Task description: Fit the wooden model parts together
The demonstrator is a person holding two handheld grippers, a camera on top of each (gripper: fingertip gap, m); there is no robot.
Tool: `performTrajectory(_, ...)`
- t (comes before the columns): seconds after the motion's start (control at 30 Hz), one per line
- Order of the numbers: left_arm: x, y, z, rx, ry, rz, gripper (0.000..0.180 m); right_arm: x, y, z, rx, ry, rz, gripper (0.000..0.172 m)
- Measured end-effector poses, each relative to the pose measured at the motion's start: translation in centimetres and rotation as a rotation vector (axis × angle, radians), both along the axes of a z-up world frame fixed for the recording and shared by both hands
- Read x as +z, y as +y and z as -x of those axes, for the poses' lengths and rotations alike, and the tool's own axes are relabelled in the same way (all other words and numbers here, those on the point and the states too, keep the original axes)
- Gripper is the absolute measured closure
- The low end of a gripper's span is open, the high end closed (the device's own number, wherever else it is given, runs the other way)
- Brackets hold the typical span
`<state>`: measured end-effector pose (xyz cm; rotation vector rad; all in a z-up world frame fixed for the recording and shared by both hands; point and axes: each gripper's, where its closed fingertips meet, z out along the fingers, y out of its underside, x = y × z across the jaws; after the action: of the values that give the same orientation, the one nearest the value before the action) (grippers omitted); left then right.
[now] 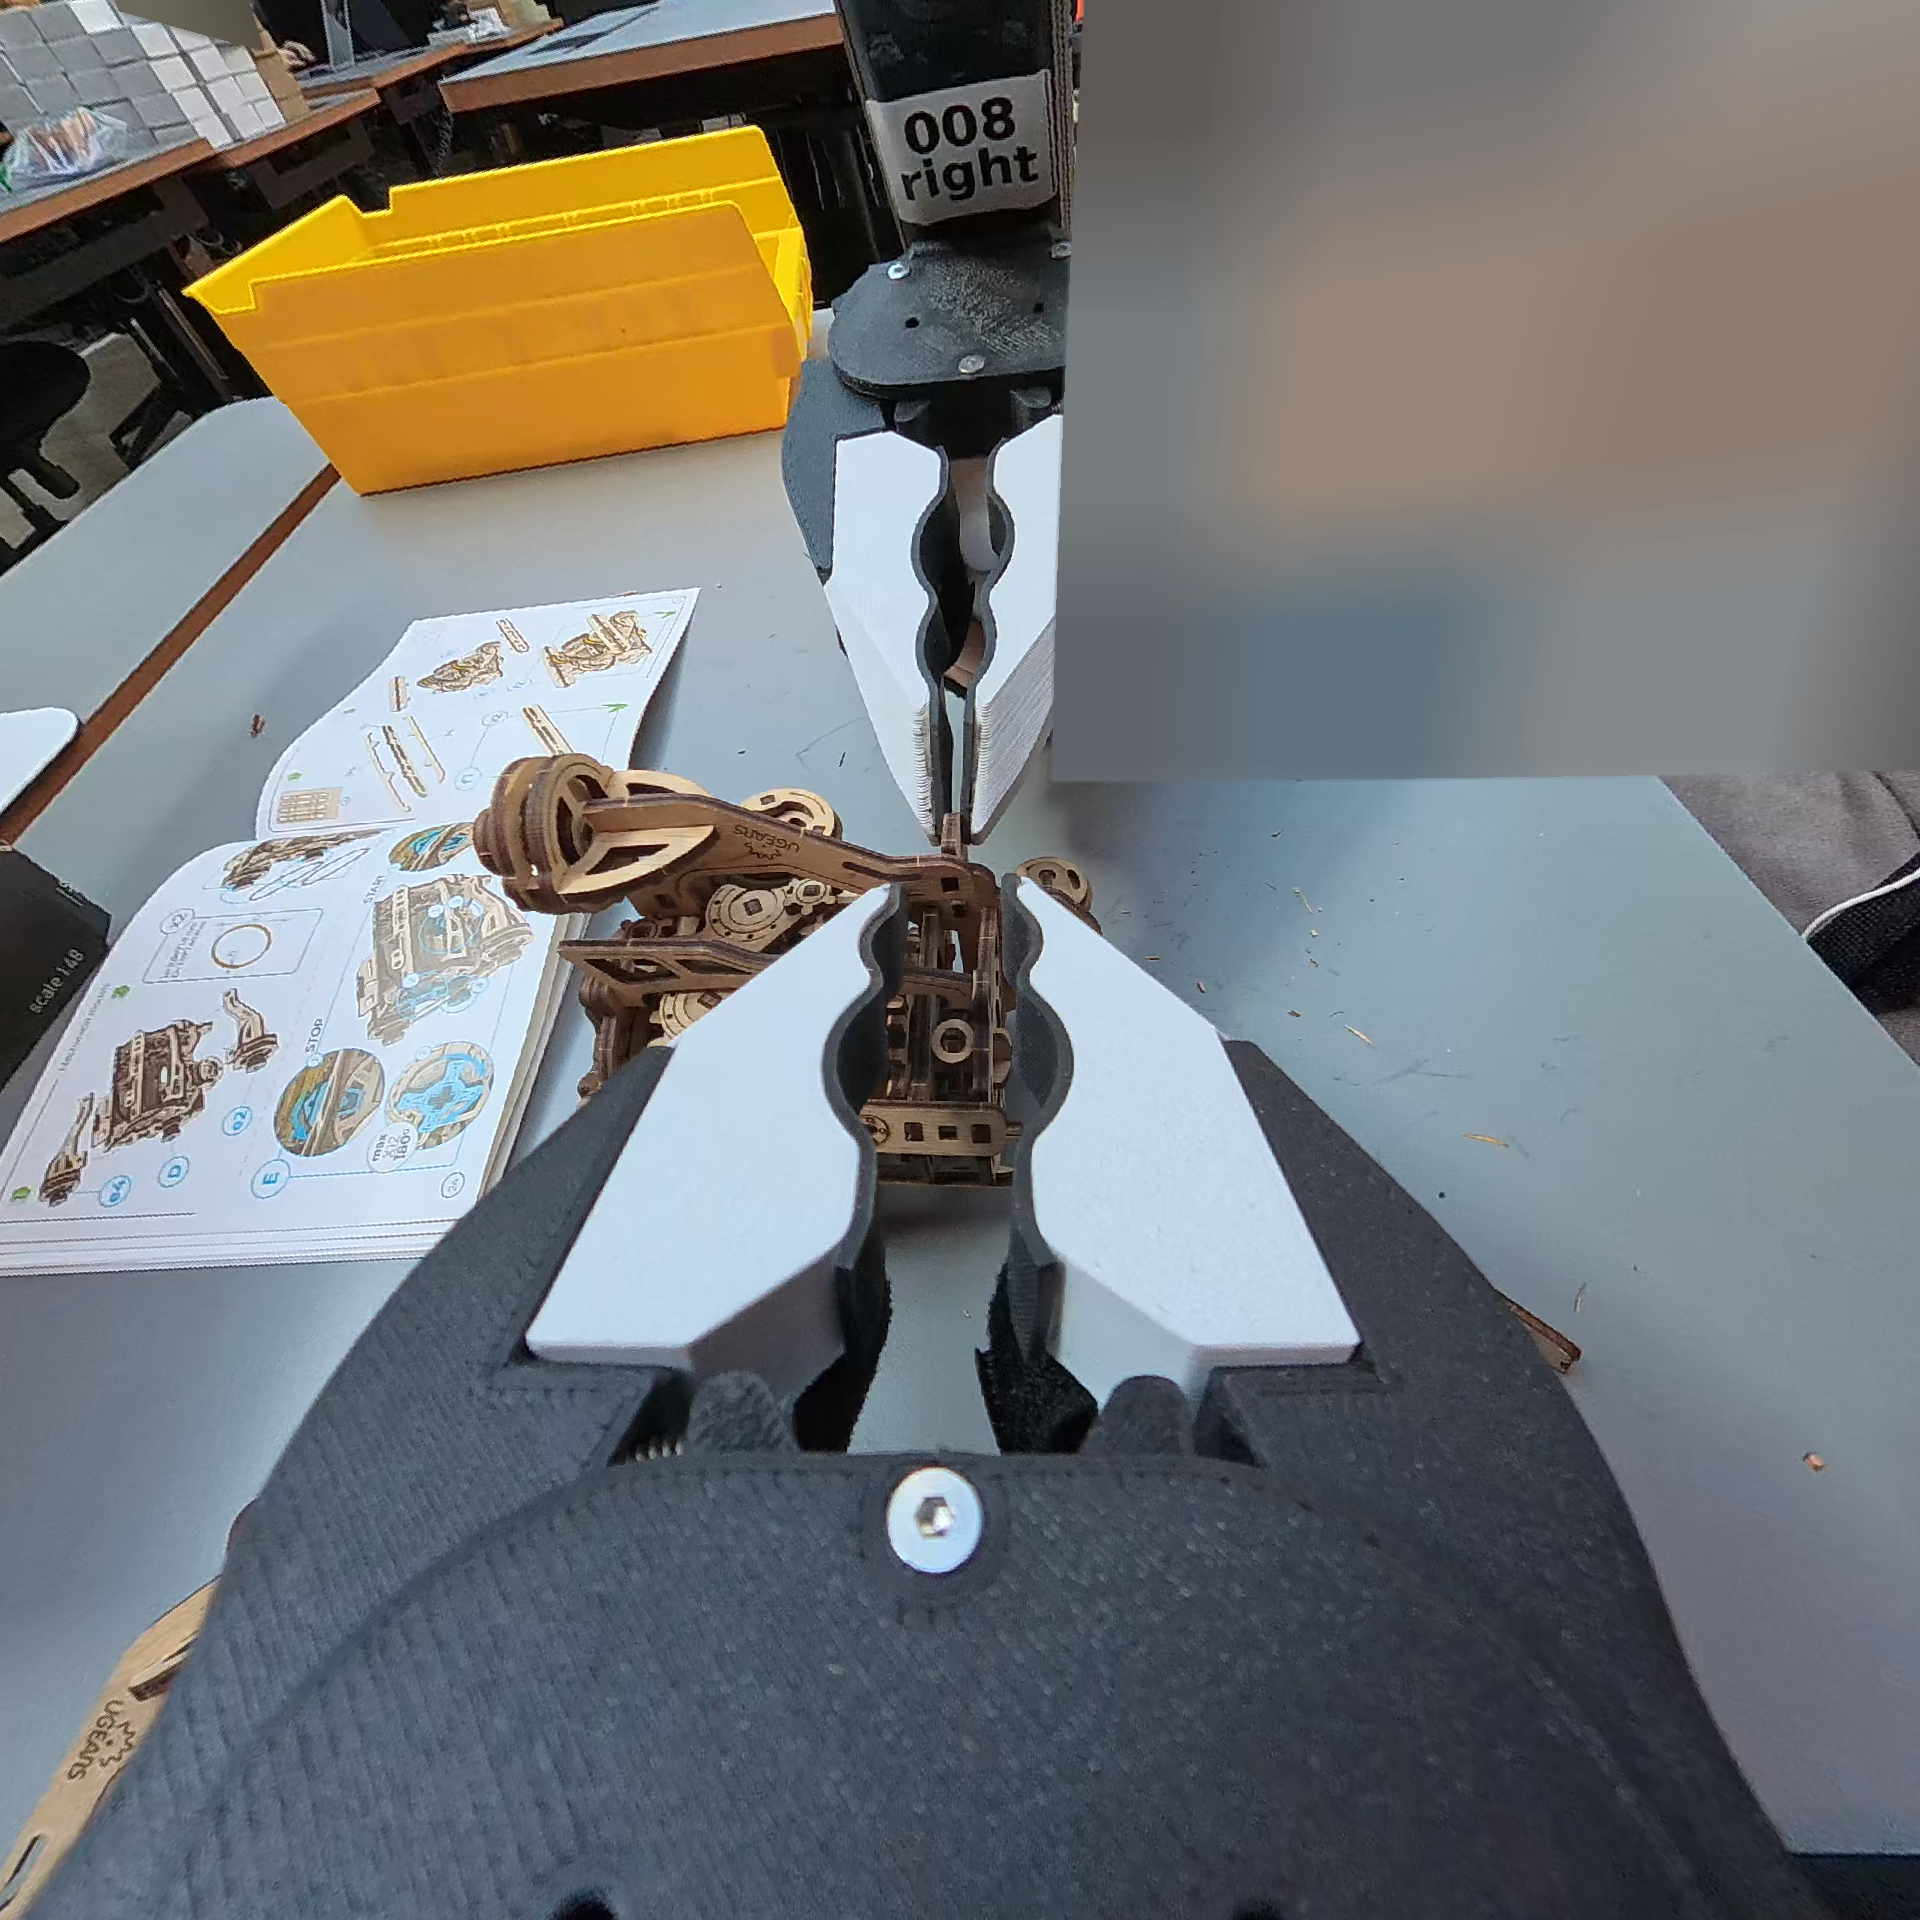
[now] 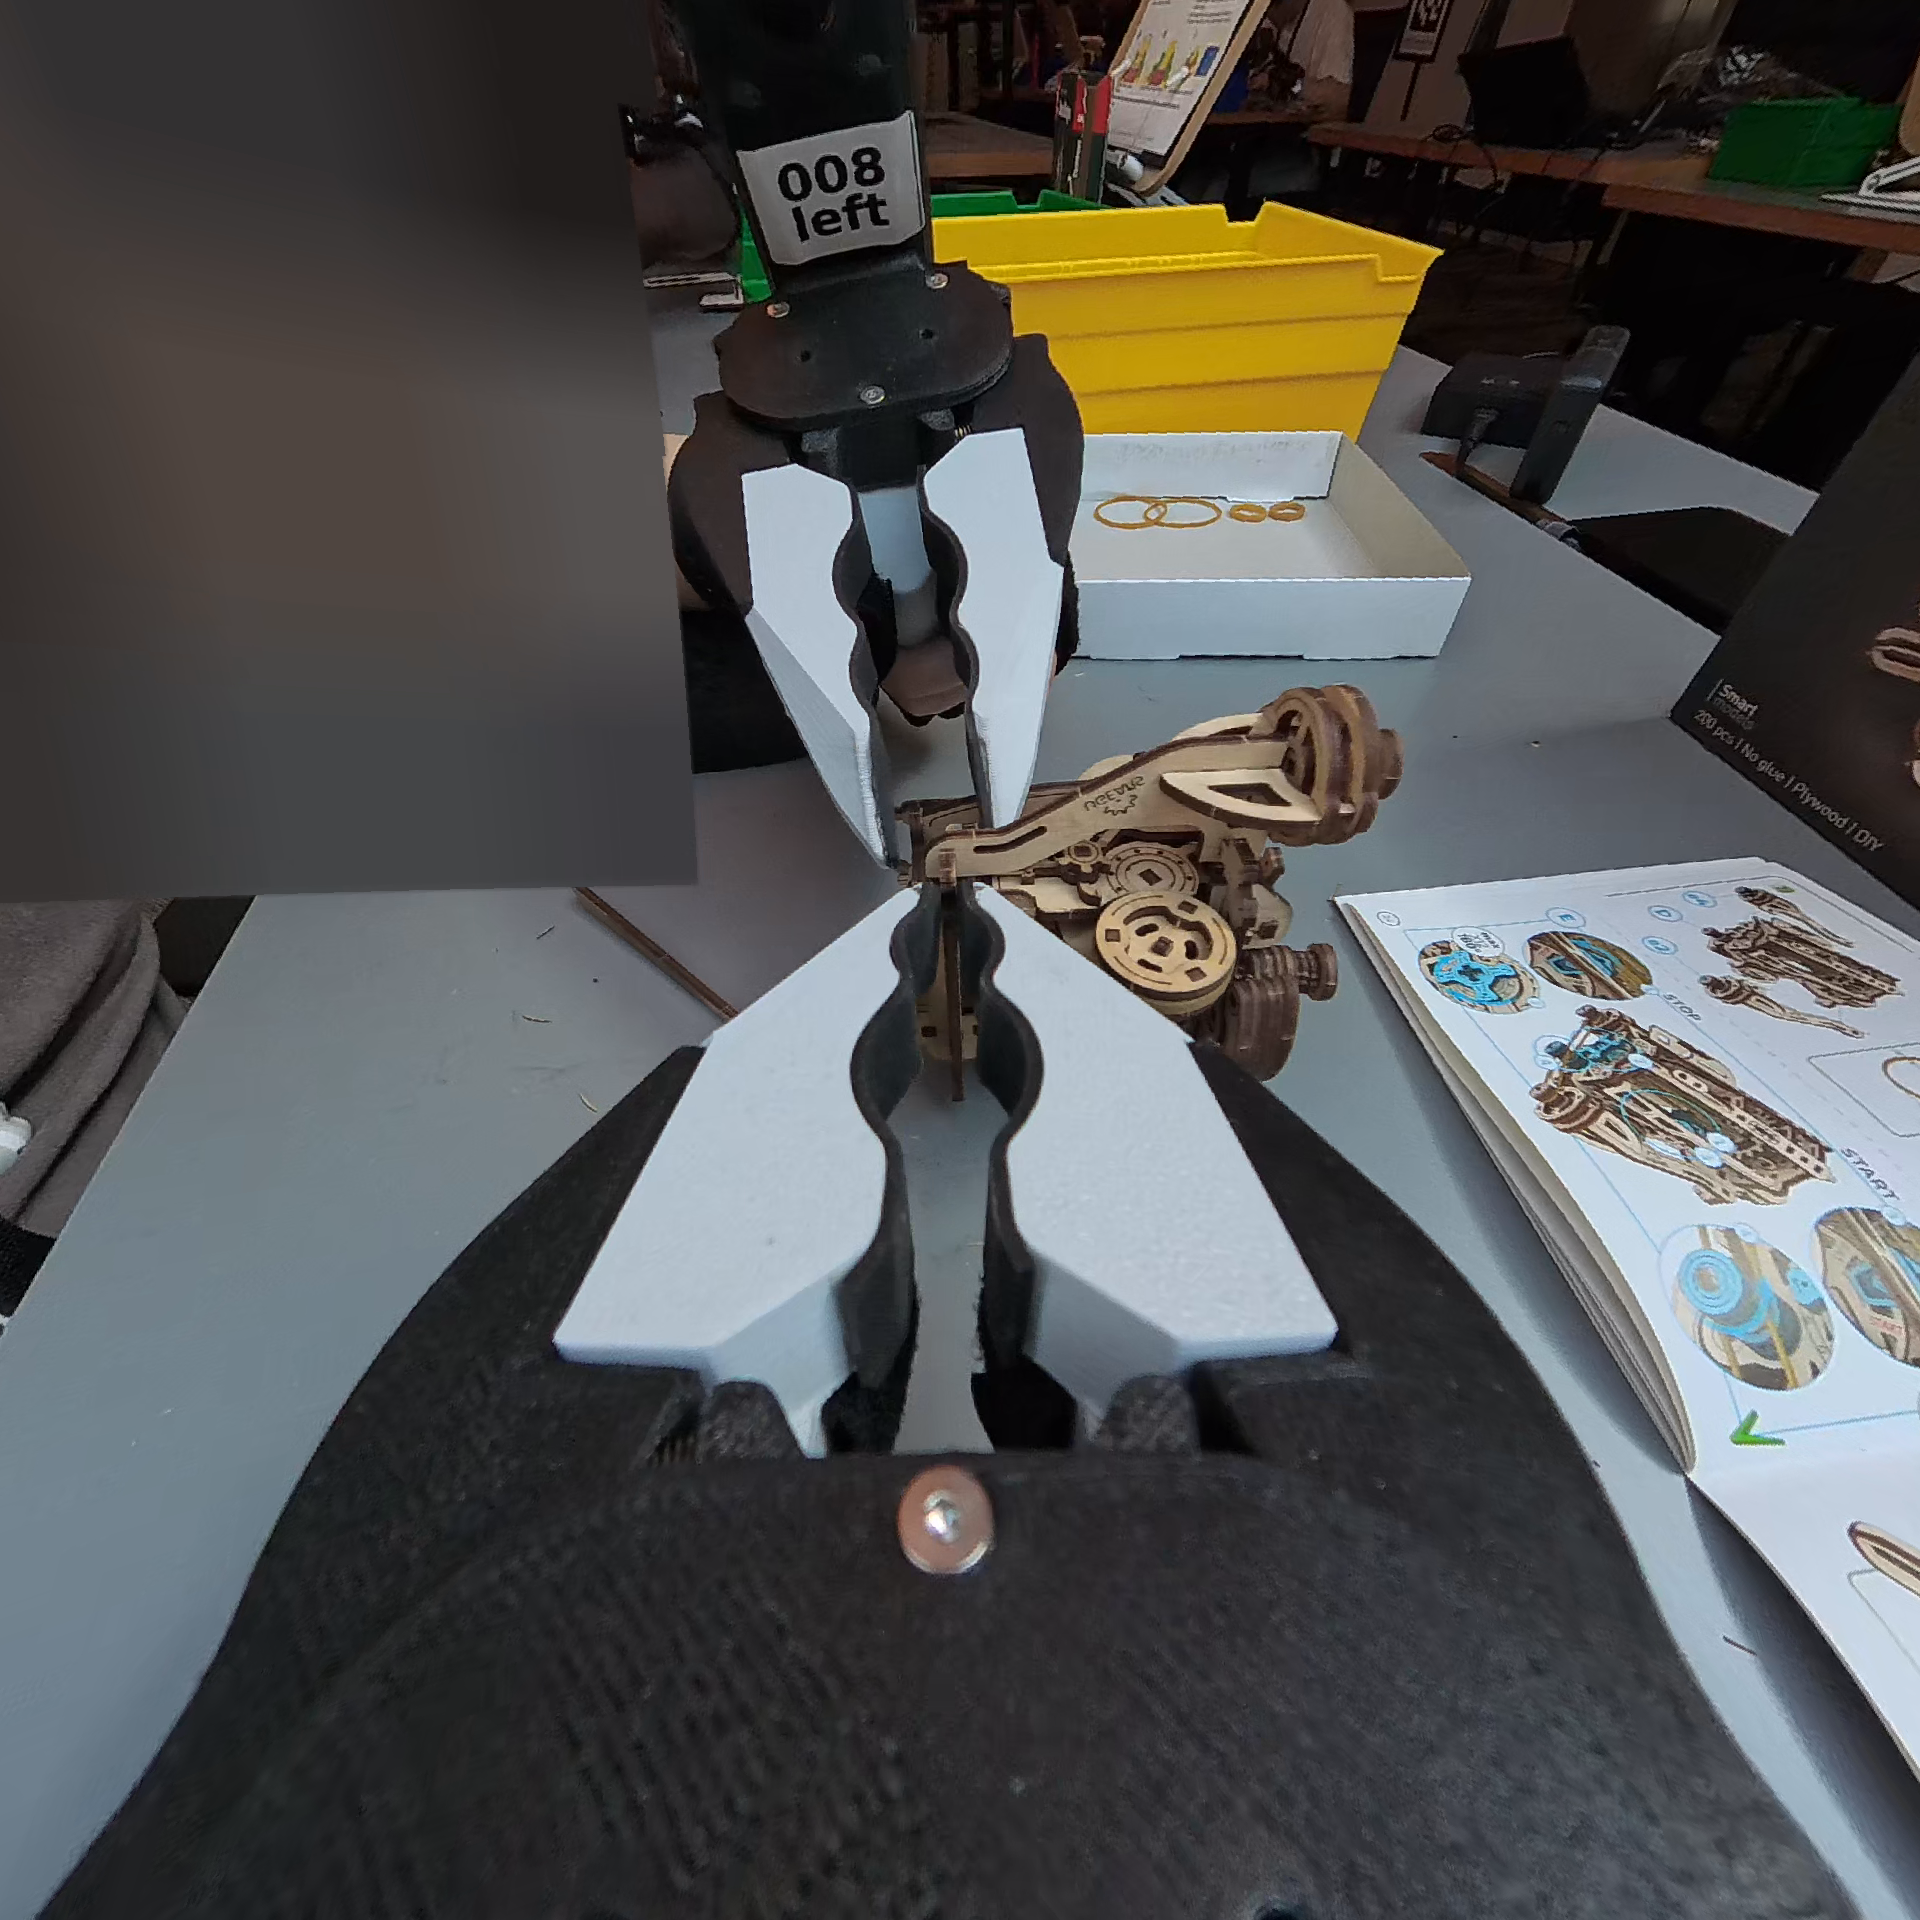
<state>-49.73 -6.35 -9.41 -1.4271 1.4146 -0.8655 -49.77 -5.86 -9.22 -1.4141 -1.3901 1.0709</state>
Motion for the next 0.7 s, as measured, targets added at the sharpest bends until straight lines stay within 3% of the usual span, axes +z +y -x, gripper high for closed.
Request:
performTrajectory(0.27, 0.7, 0.0, 1.0, 0.06, 0.022, -0.014, 0.161, -0.5, -1.5, 0.5, 0.053, -0.049, -0.005, 0.154)
performTrajectory(0.4, 2.0, -0.1, 2.9, 0.141, 0.003, -0.046, 0.161, 0.5, -0.6, -0.7, 0.093, -0.191, -0.377, 0.15)
performTrajectory(0.53, 2.9, -0.1, 4.9, 0.236, -0.033, -0.054, 0.161, 0.8, -0.8, -0.4, 0.376, -0.455, -0.767, 0.122)
performTrajectory(0.7, 3.7, -0.2, 6.4, 0.336, -0.124, -0.084, 0.164, 0.3, -1.8, 1.0, 0.708, -0.665, -1.023, 0.122)
